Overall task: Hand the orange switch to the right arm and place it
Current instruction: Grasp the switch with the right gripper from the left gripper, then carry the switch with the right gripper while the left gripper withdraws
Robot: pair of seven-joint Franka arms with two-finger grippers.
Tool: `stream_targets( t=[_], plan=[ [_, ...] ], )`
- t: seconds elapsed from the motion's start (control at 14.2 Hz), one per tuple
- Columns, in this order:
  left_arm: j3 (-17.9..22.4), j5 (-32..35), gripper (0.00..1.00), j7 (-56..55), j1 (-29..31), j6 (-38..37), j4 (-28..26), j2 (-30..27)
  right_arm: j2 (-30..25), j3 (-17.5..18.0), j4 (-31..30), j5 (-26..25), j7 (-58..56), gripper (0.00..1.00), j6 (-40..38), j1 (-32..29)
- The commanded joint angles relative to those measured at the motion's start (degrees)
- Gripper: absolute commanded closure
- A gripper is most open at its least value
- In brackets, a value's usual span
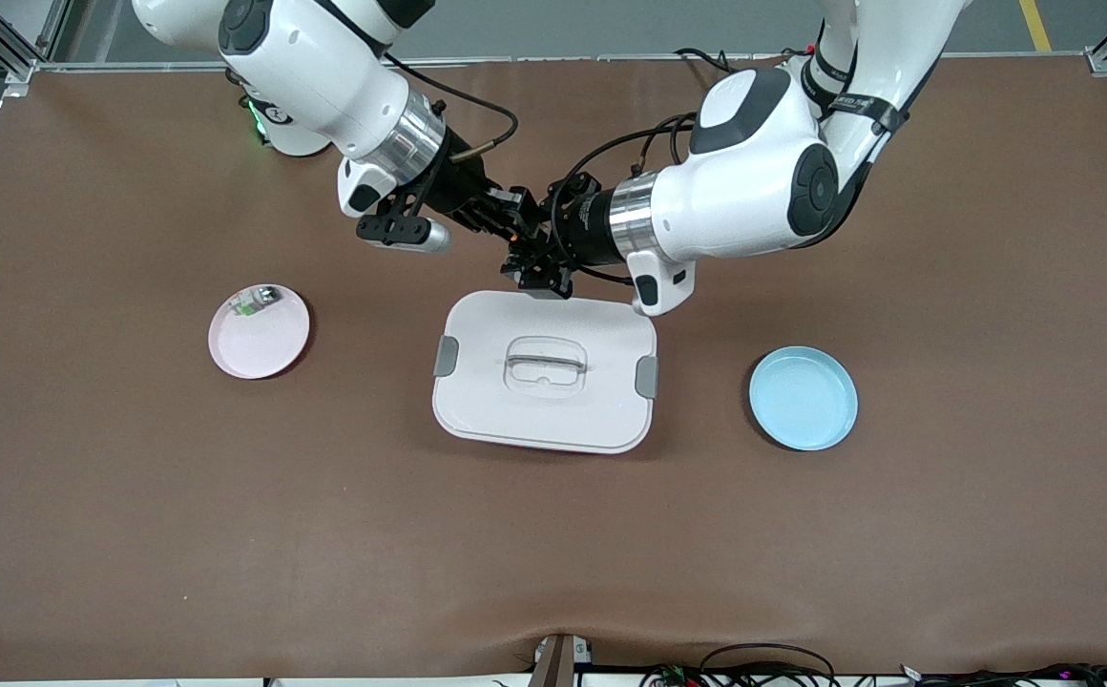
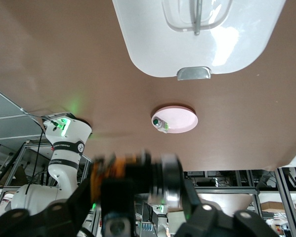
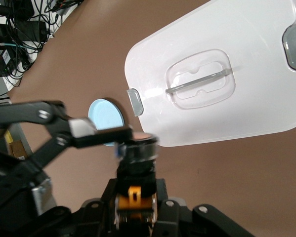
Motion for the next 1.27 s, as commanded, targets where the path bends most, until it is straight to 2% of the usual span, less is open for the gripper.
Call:
stream_targets(
  t=[0.0, 0.28, 0.57, 0.71, 0.99, 1.2],
  plan=[
    [-0.01, -0.25, 0.00, -0.12, 0.49, -0.09, 2.45, -0.08, 0.66, -0.55, 0.90, 0.29, 1.04, 1.00, -0.50, 0.58],
    [0.34, 0.45, 0.00, 0.05, 2.41, -0.62, 3.42, -0.96, 0.40, -0.81, 0.81, -0.24, 0.51, 1.00, -3.56, 0.05],
    [0.17, 7.03, 0.00, 2.86, 5.74, -1.06, 4.30, -2.44, -0.30, -0.90, 1.07, -10.41, 0.07, 1.00, -9.54, -0.30],
    [0.17, 8.80, 0.00, 5.49, 7.77, -1.41, 4.30, -3.24, -0.39, -0.99, 1.25, -13.06, -1.41, 1.00, -12.00, -0.30],
    [0.17, 20.90, 0.00, 14.44, 9.98, -4.12, 4.30, -5.44, -0.74, -2.22, 3.62, -16.22, -15.70, 1.00, -22.89, -2.14],
    [0.17, 26.89, 0.00, 24.80, 13.74, -7.64, 4.12, -7.01, -1.62, -2.22, 4.77, -25.25, -27.40, 1.00, -30.72, -4.52]
  ],
)
